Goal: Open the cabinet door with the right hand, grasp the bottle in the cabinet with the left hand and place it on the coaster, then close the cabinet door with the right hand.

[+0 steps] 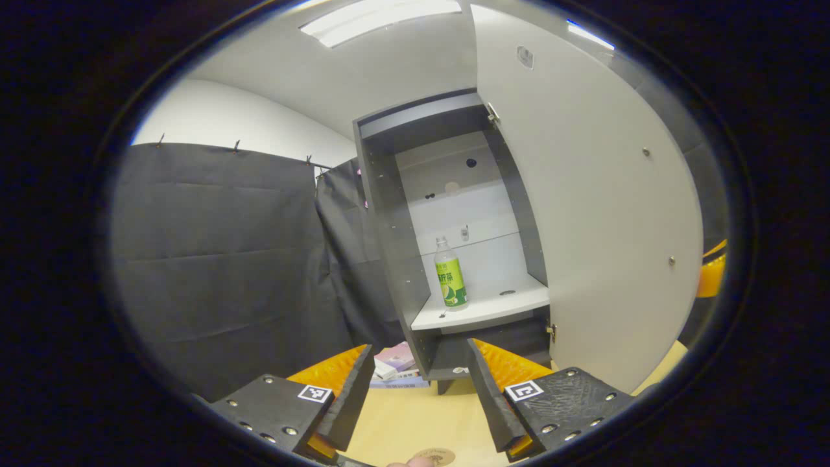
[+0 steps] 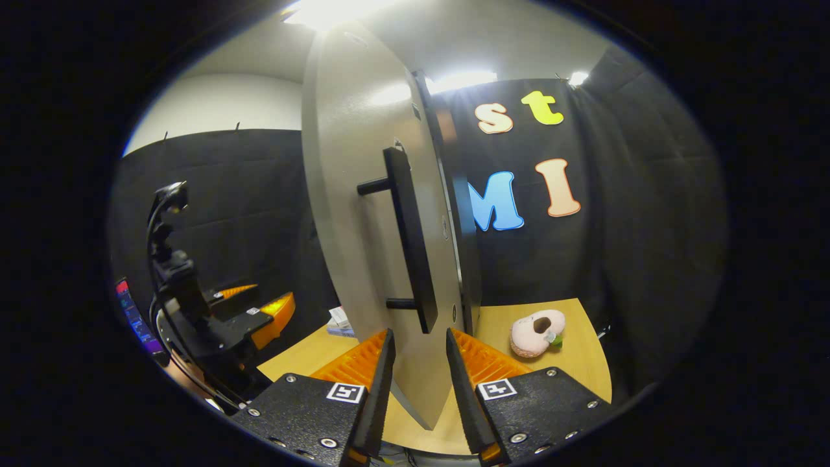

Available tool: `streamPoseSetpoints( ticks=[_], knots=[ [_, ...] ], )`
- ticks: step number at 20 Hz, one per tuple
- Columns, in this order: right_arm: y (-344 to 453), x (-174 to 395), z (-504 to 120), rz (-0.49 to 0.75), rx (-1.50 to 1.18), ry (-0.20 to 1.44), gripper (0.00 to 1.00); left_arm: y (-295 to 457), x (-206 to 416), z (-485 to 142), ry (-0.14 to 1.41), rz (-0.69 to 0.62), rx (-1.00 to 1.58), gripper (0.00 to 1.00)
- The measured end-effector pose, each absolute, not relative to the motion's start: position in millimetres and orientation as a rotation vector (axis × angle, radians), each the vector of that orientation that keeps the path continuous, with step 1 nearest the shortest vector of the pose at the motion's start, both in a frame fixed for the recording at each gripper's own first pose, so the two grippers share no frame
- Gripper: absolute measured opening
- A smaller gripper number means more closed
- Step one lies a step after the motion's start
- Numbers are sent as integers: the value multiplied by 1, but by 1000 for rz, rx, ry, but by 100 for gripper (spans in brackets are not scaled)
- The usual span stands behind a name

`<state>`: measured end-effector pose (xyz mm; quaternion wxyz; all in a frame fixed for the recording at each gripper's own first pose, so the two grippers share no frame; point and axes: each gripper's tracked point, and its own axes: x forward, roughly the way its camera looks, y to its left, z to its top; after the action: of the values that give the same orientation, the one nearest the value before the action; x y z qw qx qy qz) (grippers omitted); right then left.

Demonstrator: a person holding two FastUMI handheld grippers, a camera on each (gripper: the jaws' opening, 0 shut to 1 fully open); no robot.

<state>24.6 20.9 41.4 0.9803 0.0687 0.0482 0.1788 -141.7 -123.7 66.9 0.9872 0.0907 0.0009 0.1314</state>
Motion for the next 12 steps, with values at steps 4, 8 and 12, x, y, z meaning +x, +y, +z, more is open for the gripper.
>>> streamPoseSetpoints(
  ticks=[4,8,12],
  knots=[
    [4,18,47,265,62,8,61,-131,-82,66,-15,181,157,83],
    [-15,25,49,216,37,-24,93,-123,-24,66,-14,161,112,81],
    [-54,32,48,100,29,-51,93,-105,44,74,-32,147,119,85]
  ],
)
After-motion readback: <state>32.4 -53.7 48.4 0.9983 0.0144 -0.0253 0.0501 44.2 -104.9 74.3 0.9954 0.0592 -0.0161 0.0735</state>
